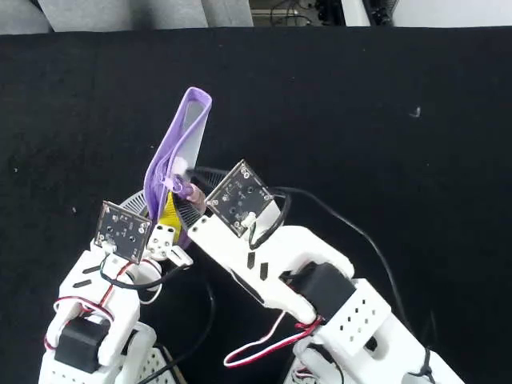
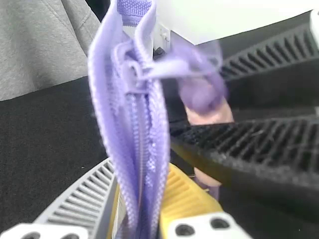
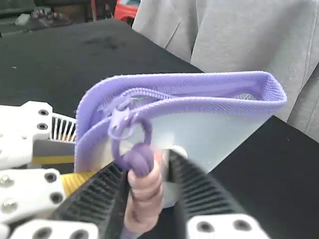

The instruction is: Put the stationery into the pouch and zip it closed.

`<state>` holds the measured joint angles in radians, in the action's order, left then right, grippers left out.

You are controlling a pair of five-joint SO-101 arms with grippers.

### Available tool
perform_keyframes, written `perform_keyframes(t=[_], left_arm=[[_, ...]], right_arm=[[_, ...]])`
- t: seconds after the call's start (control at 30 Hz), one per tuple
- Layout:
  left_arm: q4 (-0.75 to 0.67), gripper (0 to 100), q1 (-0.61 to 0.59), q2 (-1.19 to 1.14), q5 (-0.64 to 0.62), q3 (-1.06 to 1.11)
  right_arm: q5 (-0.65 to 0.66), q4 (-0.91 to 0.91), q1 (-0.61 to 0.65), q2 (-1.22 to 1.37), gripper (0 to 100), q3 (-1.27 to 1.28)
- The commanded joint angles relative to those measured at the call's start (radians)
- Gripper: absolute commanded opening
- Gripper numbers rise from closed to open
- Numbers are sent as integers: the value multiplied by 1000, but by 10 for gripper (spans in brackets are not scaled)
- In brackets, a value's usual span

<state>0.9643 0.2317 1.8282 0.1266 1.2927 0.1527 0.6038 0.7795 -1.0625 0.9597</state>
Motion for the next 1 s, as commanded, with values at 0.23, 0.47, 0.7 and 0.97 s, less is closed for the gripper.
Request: perform_keyframes(t=[0.23,0.47,0.7,0.97], left_arm=[[12,28,-10,0,11,-7],[12,28,-12,0,12,-5],[12,28,-12,0,14,-4],[8,28,-12,0,14,1]], right_arm=[[0,25,14,-25,177,10],[2,84,8,-31,181,8],[55,138,9,-213,181,33],[72,146,14,-323,181,107]])
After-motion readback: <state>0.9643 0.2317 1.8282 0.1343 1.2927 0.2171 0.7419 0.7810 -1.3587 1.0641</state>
